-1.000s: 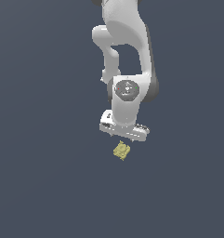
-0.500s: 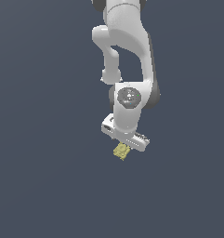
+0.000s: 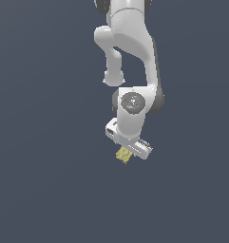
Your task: Pick up the object and move it to a goal position.
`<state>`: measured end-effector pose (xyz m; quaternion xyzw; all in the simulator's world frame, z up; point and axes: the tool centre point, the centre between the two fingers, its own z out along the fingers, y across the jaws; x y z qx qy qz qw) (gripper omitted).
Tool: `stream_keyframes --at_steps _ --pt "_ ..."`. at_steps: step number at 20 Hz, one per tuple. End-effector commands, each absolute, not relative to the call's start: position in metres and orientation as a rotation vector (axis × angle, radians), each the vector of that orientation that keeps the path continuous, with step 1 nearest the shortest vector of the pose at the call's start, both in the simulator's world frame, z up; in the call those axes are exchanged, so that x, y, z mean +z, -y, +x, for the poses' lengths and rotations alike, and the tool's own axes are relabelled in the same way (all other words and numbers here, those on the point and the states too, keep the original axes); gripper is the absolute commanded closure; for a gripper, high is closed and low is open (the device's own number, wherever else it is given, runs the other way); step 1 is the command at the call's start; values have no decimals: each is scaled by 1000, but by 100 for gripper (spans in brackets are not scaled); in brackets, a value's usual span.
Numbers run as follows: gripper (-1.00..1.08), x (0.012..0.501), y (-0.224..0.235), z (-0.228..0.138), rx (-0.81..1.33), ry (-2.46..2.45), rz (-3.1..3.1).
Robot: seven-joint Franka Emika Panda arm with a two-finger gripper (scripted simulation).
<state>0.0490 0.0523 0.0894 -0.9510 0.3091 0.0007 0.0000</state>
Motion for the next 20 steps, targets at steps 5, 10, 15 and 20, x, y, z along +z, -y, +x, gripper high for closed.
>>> stream_keyframes --at_steps 5,10,15,20 --pt "-92 86 -53 49 1 -975 -2986" --pt "-92 65 -52 49 1 -979 -2985" --pt "-92 43 -52 48 0 -982 -2984" --pt "-92 39 -52 50 0 -982 -2984"
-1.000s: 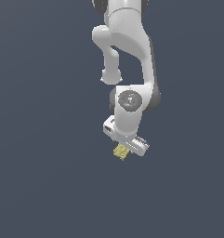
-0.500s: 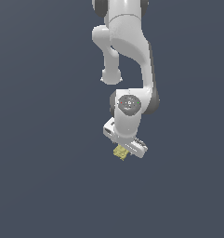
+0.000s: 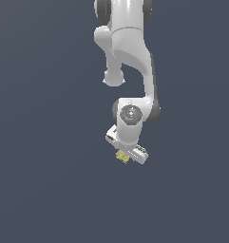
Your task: Pick up the object and move it to a goal position.
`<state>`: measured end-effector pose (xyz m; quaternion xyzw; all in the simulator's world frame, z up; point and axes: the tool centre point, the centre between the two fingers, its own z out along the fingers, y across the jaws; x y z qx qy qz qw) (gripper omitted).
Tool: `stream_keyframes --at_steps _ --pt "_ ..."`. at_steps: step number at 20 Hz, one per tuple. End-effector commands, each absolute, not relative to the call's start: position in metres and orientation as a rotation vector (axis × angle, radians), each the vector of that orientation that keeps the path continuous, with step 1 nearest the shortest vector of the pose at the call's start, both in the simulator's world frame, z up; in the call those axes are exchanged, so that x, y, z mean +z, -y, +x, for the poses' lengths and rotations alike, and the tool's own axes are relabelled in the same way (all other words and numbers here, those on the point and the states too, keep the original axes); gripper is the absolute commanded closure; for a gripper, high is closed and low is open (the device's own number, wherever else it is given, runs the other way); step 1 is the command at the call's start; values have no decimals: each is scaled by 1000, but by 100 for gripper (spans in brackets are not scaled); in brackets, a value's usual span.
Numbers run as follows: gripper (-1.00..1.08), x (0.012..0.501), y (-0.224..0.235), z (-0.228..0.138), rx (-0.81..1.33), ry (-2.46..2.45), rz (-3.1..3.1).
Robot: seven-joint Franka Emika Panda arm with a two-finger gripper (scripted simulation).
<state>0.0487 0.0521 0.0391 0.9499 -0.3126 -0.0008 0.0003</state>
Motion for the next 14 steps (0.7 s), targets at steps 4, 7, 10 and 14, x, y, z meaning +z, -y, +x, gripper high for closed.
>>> stream_keyframes --at_steps 4,7,10,14 --pt "108 39 -52 50 0 982 2984" --pt "108 39 -52 50 0 982 2984" --pt "108 39 -52 50 0 982 2984" --pt "108 41 -51 49 0 982 2984"
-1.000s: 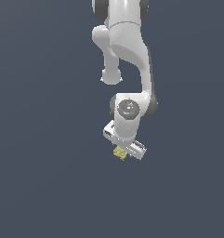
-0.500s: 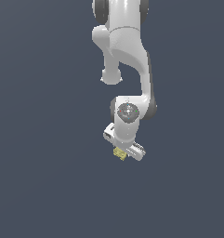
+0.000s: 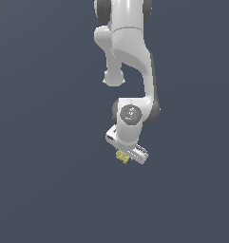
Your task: Pick up the object and move it to a goal position.
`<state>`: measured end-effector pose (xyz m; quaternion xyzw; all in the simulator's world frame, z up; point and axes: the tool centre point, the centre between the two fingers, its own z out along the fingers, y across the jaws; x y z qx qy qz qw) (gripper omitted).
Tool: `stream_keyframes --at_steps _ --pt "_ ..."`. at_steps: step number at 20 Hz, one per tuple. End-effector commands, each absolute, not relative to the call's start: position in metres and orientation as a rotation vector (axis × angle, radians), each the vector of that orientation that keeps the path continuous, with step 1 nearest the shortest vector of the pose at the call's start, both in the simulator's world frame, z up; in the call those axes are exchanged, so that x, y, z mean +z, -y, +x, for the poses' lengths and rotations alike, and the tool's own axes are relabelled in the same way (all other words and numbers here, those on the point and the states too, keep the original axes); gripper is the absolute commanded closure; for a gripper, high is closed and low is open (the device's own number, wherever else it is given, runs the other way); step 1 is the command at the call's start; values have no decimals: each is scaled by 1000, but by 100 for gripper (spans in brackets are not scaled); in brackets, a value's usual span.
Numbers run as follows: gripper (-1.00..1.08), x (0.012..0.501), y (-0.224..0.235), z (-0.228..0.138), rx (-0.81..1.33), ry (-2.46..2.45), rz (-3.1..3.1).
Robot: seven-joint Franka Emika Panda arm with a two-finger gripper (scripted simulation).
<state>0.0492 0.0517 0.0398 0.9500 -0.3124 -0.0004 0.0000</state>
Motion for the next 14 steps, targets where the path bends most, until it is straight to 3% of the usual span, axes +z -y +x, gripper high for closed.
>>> stream_keyframes --at_steps 1,14 --pt "108 43 -49 49 0 982 2984" --pt "108 118 18 35 -1 983 2985"
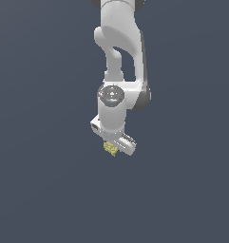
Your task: Pick up the object and move it to a goal position.
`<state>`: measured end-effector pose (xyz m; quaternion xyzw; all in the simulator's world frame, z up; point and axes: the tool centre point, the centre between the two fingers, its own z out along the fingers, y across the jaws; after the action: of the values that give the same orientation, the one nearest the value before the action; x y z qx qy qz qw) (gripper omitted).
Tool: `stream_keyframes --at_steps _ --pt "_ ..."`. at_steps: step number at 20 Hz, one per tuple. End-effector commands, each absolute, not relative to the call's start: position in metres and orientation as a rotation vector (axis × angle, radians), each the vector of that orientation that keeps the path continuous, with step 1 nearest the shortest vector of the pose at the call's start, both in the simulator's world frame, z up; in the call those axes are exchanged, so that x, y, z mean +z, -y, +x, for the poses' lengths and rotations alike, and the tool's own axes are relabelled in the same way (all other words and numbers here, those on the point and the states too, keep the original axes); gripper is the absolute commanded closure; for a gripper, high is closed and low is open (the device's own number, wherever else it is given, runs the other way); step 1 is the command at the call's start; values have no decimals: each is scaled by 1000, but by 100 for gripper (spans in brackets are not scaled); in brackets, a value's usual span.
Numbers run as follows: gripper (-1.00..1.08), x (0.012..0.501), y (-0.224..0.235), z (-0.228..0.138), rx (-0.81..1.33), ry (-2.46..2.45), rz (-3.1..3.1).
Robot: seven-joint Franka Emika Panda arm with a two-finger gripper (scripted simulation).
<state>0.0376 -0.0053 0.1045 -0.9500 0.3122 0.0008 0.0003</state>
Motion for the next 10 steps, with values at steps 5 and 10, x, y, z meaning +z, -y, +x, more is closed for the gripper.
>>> stream_keyframes --at_steps 5,10 --pt "108 161 55 29 1 -982 -2983" --pt "108 194 84 25 1 -982 -2983"
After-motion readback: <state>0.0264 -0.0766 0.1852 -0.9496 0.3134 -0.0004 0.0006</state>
